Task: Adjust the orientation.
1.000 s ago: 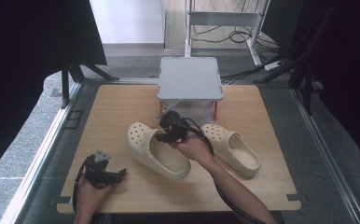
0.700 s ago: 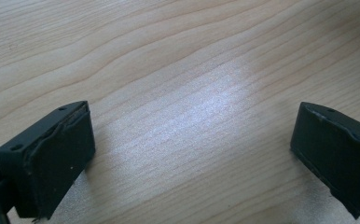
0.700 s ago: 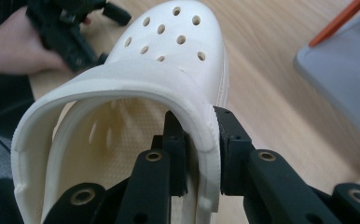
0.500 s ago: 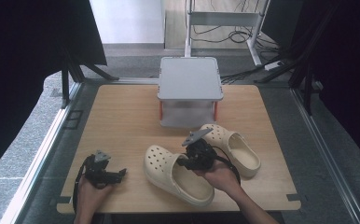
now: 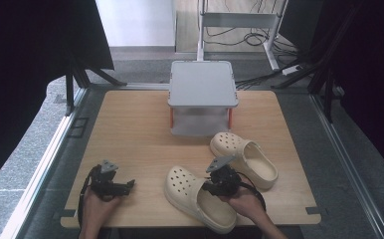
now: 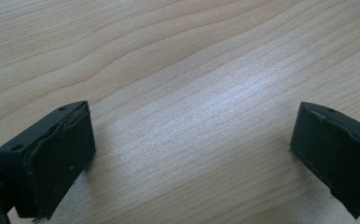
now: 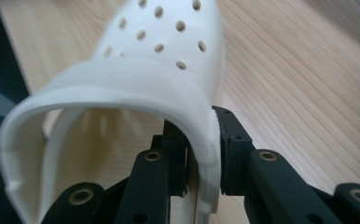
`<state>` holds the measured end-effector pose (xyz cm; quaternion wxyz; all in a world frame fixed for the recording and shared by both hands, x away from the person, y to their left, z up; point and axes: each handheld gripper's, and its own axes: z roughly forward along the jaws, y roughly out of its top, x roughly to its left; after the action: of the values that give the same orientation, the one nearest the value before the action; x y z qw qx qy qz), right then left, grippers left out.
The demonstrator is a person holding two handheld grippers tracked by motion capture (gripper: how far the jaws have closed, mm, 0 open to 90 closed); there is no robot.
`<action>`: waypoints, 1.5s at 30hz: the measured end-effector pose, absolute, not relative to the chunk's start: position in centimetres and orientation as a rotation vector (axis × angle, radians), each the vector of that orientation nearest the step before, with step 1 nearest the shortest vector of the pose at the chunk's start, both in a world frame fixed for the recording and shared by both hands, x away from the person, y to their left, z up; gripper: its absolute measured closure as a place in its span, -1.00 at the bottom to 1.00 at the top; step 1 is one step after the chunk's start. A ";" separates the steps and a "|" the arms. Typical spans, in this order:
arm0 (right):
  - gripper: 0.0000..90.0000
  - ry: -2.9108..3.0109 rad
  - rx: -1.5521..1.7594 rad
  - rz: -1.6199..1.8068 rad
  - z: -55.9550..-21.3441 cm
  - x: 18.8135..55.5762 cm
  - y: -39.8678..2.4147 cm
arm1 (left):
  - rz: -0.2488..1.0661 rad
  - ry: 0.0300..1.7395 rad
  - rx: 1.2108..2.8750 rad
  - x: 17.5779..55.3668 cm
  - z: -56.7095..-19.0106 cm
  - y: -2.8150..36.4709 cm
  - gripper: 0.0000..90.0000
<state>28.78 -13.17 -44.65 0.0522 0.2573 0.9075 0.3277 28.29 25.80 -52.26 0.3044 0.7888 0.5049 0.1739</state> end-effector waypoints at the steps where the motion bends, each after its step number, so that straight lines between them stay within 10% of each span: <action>1: 0.67 2.752 0.785 0.992 -44.8 28.8 -13.3 | 0.461 1.338 2.089 28.3 -52.3 25.8 -1.00; 14: -0.48 2.808 0.737 1.002 -42.7 29.2 -15.4 | 0.461 1.337 2.091 28.3 -52.3 25.8 -1.00; 34: -1.00 2.629 0.895 0.987 -41.0 31.9 -22.8 | 0.462 1.341 2.089 28.3 -52.3 25.8 -1.00; 45: -0.69 2.570 1.059 0.976 -42.0 34.9 -25.3 | 0.460 1.340 2.089 28.3 -52.3 25.8 -1.00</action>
<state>34.86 -25.28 -42.03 0.0977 0.3578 0.8681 0.3298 28.35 25.76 -52.25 0.3038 0.7884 0.5059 0.1737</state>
